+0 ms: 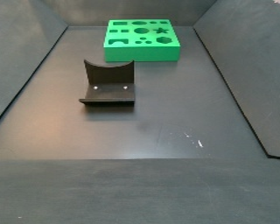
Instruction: Insert the hexagon object.
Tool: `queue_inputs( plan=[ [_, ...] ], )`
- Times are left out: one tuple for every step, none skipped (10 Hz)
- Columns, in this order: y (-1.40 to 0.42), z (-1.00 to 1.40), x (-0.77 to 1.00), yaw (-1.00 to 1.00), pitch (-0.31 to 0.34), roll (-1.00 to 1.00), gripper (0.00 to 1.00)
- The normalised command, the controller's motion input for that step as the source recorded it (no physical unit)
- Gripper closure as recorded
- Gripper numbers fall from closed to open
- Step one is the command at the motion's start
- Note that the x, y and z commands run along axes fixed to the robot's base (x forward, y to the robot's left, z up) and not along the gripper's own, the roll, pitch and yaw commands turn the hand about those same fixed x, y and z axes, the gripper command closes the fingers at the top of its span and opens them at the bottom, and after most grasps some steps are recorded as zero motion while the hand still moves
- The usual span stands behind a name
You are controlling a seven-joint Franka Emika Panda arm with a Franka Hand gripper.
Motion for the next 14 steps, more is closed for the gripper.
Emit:
queue_inputs(
  plan=[
    [0.05, 0.00, -0.40, -0.83, -0.016, 0.00, 1.00],
    [0.03, -0.11, -0.35, -0.89, -0.034, 0.00, 1.00],
    [0.05, -0.22, -0.37, -0.88, -0.020, 0.00, 1.00],
    [0.05, -0.28, -0.37, -0.89, -0.016, 0.00, 1.00],
    [0.18, -0.57, -0.41, -0.82, 0.000, -0.01, 1.00],
    [0.36, -0.91, -0.44, -0.67, -0.016, 0.00, 1.00],
    [0.38, -0.94, -0.41, -0.65, -0.090, 0.00, 1.00],
    [0.42, -0.70, -0.16, -0.55, -0.196, 0.00, 1.00],
    [0.40, -0.49, 0.00, -0.50, -0.290, -0.08, 1.00],
    [0.44, -0.40, 0.27, -0.39, -0.116, -0.18, 1.00],
    [0.32, -0.35, 0.49, -0.30, -0.041, -0.13, 1.00],
    [0.12, -0.37, 0.47, -0.19, -0.047, -0.02, 1.00],
    [-0.06, -0.37, 0.07, -0.03, -0.077, 0.06, 1.00],
    [-0.13, -0.33, 0.00, 0.00, -0.060, 0.11, 1.00]
  ],
)
